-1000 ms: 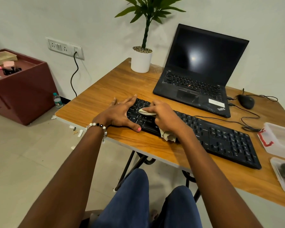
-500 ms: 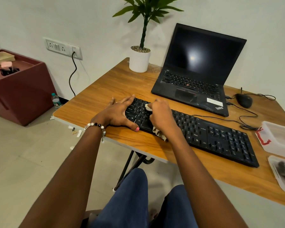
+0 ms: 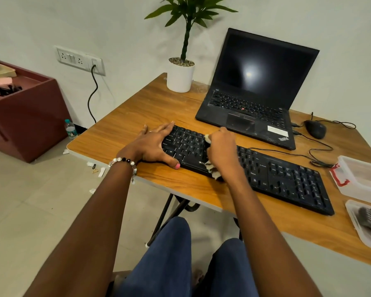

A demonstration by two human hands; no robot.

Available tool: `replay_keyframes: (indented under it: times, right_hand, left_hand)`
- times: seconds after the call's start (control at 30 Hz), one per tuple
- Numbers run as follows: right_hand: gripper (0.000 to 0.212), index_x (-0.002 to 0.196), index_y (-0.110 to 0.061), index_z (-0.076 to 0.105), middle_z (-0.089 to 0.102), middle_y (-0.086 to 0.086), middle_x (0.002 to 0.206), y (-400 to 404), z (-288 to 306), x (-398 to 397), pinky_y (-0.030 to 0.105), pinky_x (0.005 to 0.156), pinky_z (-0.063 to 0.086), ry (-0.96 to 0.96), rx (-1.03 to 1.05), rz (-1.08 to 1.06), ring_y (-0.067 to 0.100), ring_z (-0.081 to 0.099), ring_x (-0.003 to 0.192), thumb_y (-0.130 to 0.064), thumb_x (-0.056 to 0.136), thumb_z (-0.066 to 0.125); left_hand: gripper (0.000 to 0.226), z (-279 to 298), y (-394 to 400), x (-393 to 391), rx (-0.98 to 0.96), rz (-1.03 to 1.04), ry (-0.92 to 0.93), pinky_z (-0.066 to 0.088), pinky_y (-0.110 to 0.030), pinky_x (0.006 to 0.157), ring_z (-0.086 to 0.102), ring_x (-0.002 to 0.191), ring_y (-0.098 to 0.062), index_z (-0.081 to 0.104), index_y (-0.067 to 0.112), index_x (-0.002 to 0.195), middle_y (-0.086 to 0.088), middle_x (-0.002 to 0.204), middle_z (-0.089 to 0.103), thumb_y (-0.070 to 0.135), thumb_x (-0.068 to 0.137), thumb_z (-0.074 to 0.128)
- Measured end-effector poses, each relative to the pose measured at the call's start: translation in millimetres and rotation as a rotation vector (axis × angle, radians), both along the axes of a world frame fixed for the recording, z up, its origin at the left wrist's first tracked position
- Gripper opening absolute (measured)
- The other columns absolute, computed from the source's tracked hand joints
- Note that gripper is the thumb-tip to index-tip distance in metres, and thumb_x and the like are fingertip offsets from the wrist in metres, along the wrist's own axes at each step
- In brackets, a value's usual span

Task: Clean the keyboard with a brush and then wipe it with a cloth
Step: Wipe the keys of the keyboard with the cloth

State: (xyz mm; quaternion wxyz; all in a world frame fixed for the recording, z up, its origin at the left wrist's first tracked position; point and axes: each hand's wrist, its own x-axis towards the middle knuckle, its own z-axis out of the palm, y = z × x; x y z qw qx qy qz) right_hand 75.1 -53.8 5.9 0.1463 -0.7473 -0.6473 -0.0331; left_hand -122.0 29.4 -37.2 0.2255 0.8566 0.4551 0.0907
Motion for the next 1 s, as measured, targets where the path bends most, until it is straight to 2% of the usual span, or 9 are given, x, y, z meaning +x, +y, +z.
replay_keyframes:
  times: [0.13,0.23,0.33,0.43,0.57,0.63,0.73,0.87,1.0]
  right_hand:
    - [0.040,0.127,-0.008,0.062,0.052,0.011,0.121,-2.5,1.3,-31.3,0.033,0.098,0.039,0.033,-0.025,0.265,0.028,0.044,0.117,0.002,0.089,0.054]
    - [0.047,0.136,-0.015,0.055,0.046,-0.002,0.108,-8.3,5.0,-19.2,0.027,0.089,0.035,0.013,-0.085,0.395,0.020,0.041,0.110,0.002,0.092,0.052]
    - [0.044,0.135,-0.015,0.055,0.043,-0.005,0.105,-12.3,7.6,9.5,0.025,0.082,0.031,-0.063,-0.106,0.338,0.017,0.039,0.104,-0.002,0.093,0.053]
    - [0.042,0.132,-0.011,0.058,0.051,0.005,0.117,-18.5,8.4,32.3,0.030,0.088,0.040,-0.108,-0.081,0.148,0.025,0.043,0.110,0.001,0.092,0.053]
    - [0.017,0.104,-0.004,0.066,0.052,0.013,0.126,-25.6,5.2,15.6,0.033,0.096,0.043,-0.017,-0.025,-0.081,0.031,0.043,0.120,0.000,0.092,0.055]
    - [0.012,0.099,-0.003,0.064,0.051,0.013,0.127,-26.2,3.5,-6.2,0.034,0.098,0.043,0.020,-0.027,-0.063,0.031,0.042,0.122,-0.001,0.091,0.055]
    - [0.031,0.119,-0.007,0.064,0.049,0.011,0.127,-26.3,2.3,-33.0,0.033,0.096,0.040,0.042,-0.037,0.139,0.029,0.040,0.121,0.000,0.091,0.053]
    - [0.048,0.139,-0.015,0.051,0.045,0.002,0.120,-30.3,3.7,-22.4,0.028,0.088,0.036,-0.021,-0.118,0.347,0.018,0.035,0.106,0.000,0.093,0.052]
    - [0.039,0.133,-0.015,0.056,0.048,0.001,0.117,-35.7,5.8,13.4,0.027,0.093,0.038,-0.038,-0.122,0.226,0.021,0.040,0.115,-0.003,0.095,0.052]
  left_hand:
    - [0.145,-1.0,1.1,-0.3,0.007,-0.002,0.011,-0.015,-0.046,0.117,0.007,0.148,-0.016,-0.010,0.035,0.152,0.006,0.162,0.002,0.089,0.036,0.058]
    - [0.145,-1.1,2.0,0.2,0.008,-0.005,0.016,-0.014,-0.047,0.117,0.006,0.148,-0.015,-0.010,0.035,0.152,0.006,0.162,0.001,0.090,0.036,0.058]
    - [0.146,-0.3,1.6,-0.2,-0.005,-0.003,0.006,-0.016,-0.046,0.117,0.004,0.148,-0.016,-0.010,0.035,0.152,0.006,0.162,0.000,0.090,0.035,0.059]
    - [0.146,-0.4,0.6,0.0,-0.010,0.001,0.002,-0.016,-0.046,0.117,0.003,0.148,-0.017,-0.010,0.036,0.152,0.006,0.162,0.000,0.090,0.034,0.059]
    - [0.146,0.5,-0.7,0.0,-0.008,0.004,0.003,-0.016,-0.046,0.117,0.003,0.148,-0.016,-0.010,0.036,0.152,0.006,0.162,0.000,0.090,0.035,0.058]
    - [0.145,0.9,-0.7,0.4,-0.003,0.001,0.006,-0.016,-0.046,0.117,0.004,0.148,-0.017,-0.010,0.035,0.152,0.006,0.162,0.001,0.090,0.035,0.058]
    - [0.144,0.9,-0.9,0.8,0.006,0.003,0.012,-0.015,-0.047,0.117,0.006,0.148,-0.016,-0.009,0.034,0.152,0.006,0.162,0.002,0.088,0.036,0.058]
    - [0.144,1.3,-1.7,0.9,0.011,0.001,0.006,-0.015,-0.046,0.117,0.005,0.148,-0.014,-0.009,0.034,0.152,0.007,0.162,0.001,0.087,0.037,0.059]
    - [0.144,1.4,-1.7,-0.7,-0.002,0.000,-0.002,-0.016,-0.046,0.117,0.003,0.148,-0.015,-0.010,0.035,0.152,0.007,0.162,-0.001,0.089,0.037,0.059]
